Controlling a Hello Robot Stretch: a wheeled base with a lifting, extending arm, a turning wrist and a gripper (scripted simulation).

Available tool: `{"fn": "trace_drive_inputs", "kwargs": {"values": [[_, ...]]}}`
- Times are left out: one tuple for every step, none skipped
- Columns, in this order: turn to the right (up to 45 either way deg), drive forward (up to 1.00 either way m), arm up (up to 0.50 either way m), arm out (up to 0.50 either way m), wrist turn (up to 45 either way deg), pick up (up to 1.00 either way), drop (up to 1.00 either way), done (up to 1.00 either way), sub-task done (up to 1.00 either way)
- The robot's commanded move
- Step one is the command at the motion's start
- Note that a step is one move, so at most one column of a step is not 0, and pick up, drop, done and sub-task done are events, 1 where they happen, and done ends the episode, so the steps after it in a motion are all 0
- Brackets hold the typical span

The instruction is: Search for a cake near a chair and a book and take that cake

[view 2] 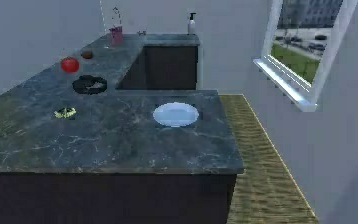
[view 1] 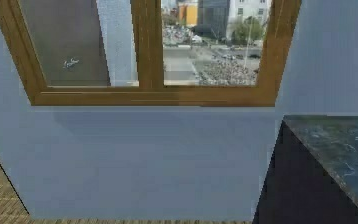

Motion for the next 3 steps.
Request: {"fn": "trace_drive_inputs", "kwargs": {"values": [[-45.0, 0.00, 0.00, 0.00, 0.0, 0.00, 0.00, 0.00, 0.00], [-21.0, 0.00, 0.00, 0.00, 0.0, 0.00, 0.00, 0.00, 0.00], [0.0, 0.80, 0.00, 0.00, 0.0, 0.00, 0.00, 0.00, 0.00]]}}
